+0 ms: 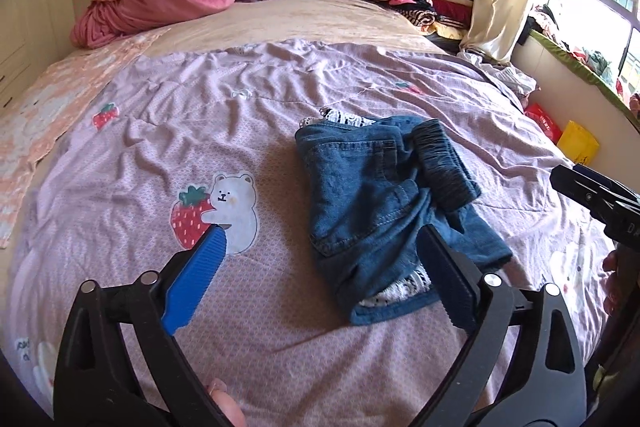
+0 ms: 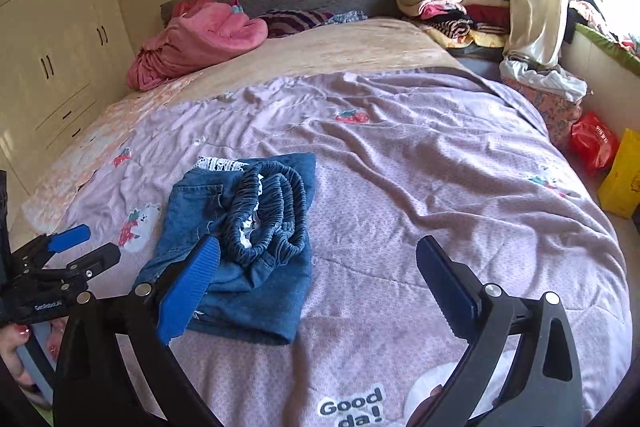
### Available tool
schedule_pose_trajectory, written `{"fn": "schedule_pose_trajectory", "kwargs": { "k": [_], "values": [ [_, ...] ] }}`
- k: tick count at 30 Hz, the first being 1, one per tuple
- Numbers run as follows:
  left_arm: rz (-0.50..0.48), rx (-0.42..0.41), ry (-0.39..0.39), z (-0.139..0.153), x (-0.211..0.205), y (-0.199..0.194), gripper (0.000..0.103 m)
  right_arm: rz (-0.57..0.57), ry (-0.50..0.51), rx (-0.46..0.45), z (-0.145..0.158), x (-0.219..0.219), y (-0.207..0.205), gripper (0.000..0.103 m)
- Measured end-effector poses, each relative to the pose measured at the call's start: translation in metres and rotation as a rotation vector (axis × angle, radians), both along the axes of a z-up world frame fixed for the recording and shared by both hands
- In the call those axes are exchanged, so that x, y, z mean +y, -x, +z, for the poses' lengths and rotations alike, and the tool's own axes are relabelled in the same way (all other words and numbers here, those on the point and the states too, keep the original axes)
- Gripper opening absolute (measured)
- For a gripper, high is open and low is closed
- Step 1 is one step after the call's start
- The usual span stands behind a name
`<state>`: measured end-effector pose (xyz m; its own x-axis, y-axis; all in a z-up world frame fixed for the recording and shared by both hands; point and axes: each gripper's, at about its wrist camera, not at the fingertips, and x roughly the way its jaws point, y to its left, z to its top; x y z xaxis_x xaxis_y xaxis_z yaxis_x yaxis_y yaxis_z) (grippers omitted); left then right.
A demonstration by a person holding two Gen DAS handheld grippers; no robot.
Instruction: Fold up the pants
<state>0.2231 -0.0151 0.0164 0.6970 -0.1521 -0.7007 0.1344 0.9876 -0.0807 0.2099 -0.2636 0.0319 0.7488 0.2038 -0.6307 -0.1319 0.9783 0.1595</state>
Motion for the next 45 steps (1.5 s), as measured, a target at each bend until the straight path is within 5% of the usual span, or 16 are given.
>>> {"fn": "schedule_pose_trajectory", "kwargs": {
  "k": [45],
  "values": [
    [0.005,0.024,-0.004,-0.020,-0.012,0.118,0.093,0.063,-0.005,0.023,-0.019,0.009,0.125,0.098]
  ]
}}
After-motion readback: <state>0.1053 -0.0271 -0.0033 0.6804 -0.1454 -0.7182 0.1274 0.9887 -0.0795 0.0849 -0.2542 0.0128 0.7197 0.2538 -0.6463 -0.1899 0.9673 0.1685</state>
